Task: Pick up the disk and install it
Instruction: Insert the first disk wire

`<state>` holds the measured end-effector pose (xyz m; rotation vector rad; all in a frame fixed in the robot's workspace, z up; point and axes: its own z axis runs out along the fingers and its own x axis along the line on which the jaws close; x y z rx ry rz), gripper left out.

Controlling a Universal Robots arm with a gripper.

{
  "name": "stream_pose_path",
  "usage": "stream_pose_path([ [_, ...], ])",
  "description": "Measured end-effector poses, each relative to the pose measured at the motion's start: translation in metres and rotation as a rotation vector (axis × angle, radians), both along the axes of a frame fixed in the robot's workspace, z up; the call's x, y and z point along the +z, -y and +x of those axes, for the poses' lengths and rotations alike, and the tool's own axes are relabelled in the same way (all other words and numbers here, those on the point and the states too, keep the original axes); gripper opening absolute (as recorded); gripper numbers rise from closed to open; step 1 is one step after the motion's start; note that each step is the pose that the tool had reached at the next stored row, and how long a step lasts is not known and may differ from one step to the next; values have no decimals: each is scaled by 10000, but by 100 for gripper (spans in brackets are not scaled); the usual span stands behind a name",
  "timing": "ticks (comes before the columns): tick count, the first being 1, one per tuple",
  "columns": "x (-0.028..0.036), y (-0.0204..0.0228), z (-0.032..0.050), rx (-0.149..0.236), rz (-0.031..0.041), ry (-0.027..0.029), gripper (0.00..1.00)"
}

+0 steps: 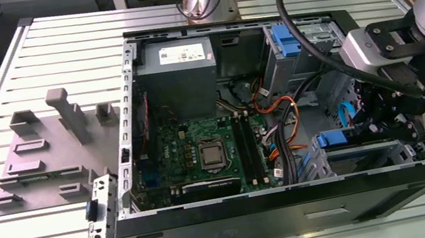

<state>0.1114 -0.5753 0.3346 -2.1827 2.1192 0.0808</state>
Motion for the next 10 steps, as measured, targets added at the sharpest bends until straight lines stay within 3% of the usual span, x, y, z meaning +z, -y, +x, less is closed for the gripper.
stream_pose_path([
  [6,122,0,0,0,0,0,24],
  [10,133,0,0,0,4,0,24],
])
